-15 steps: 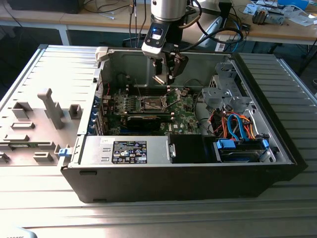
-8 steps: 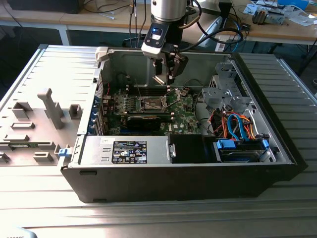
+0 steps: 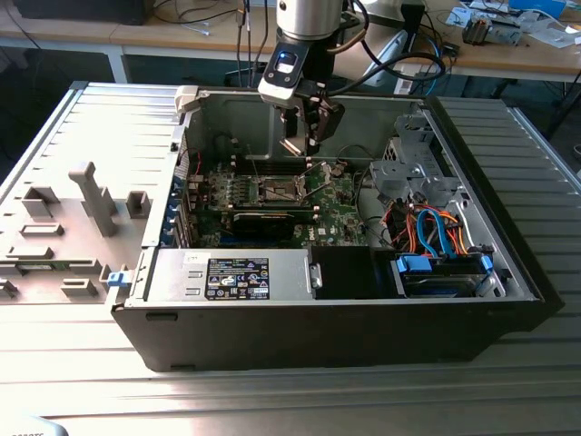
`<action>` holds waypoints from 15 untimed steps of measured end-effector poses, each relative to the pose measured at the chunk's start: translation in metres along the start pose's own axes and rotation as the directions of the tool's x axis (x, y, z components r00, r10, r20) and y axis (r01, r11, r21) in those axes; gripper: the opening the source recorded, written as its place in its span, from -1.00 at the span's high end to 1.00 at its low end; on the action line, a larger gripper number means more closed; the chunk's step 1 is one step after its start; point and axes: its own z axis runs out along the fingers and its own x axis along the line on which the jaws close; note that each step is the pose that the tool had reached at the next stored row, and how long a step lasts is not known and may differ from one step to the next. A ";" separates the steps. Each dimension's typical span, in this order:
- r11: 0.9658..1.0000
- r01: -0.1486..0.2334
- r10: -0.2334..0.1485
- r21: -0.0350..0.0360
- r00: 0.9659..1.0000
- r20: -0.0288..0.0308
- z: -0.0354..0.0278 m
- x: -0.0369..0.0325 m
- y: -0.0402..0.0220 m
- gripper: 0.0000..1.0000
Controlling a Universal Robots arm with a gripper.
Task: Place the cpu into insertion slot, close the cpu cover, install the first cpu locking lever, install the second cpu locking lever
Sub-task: 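Place the cpu into insertion slot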
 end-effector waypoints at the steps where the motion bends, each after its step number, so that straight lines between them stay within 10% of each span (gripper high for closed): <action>1: 1.000 -0.001 0.001 0.000 1.000 0.000 0.0000 0.0000 0.0000 -0.08; 15: 1.000 -0.017 0.017 0.000 1.000 0.001 0.0009 0.0000 -0.0001 -0.08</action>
